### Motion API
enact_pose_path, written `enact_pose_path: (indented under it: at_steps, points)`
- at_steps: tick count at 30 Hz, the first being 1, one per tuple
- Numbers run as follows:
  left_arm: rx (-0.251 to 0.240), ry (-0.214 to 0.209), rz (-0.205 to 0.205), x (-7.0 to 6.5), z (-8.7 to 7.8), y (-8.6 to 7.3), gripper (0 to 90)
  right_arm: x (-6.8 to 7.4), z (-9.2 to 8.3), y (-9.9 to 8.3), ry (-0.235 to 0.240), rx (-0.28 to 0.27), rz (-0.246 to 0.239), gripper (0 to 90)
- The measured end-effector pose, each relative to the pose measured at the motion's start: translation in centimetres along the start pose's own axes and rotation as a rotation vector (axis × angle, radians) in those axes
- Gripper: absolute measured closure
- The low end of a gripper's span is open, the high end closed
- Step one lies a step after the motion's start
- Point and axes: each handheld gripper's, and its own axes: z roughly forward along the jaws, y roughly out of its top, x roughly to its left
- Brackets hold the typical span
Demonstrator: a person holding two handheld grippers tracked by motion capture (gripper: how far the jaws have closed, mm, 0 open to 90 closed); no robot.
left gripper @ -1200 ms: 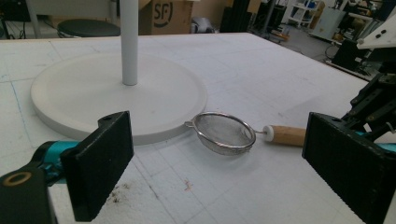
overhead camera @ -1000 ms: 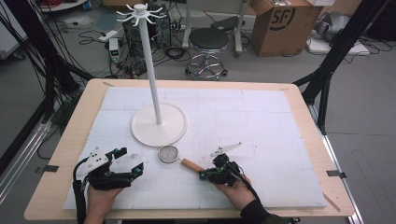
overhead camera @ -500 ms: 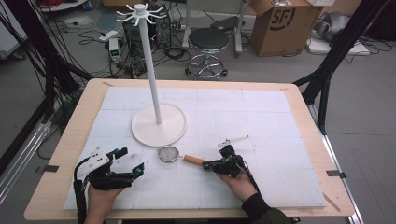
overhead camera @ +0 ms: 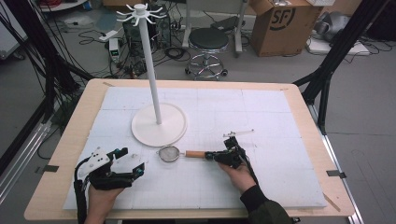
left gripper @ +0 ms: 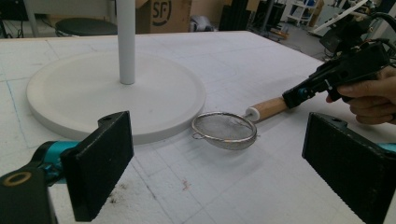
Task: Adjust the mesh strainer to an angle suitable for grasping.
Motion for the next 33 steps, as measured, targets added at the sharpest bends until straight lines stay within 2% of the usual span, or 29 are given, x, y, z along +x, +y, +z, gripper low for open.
enact_pose_path:
  at_steps: [5, 11, 16, 21, 25, 26, 28, 33]
  points:
    - [0.001, -0.002, -0.003, 0.0, 0.1, 0.0, 9.4, -0.4, 0.1, 0.2, 0.004, -0.015, 0.012, 90.0]
    - [0.006, -0.005, -0.002, 0.0, 0.2, 0.0, 9.4, -1.1, 0.3, 0.5, 0.018, -0.046, 0.054, 90.0]
    - [0.005, -0.004, -0.005, 0.0, 0.2, 0.0, 9.4, -1.2, 0.1, 0.5, 0.012, -0.036, 0.053, 90.0]
    - [0.004, -0.004, -0.004, 0.1, 0.1, -0.1, 9.4, -1.8, -1.1, 0.5, -0.006, -0.053, 0.068, 90.0]
    - [0.000, -0.006, -0.005, 0.0, 0.1, 0.0, 9.4, -2.3, -2.3, 0.8, -0.061, -0.039, 0.046, 90.0]
    - [0.000, -0.006, -0.005, 0.0, 0.1, 0.0, 9.4, -2.3, -2.3, 0.8, -0.061, -0.039, 0.046, 90.0]
    - [0.003, -0.005, -0.003, 0.0, 0.1, 0.0, 9.4, -2.8, -3.8, 1.5, -0.079, -0.058, 0.049, 90.0]
    - [0.007, -0.007, 0.000, 0.0, 0.3, 0.0, 9.4, -3.8, -5.4, 2.5, -0.094, -0.062, 0.066, 90.0]
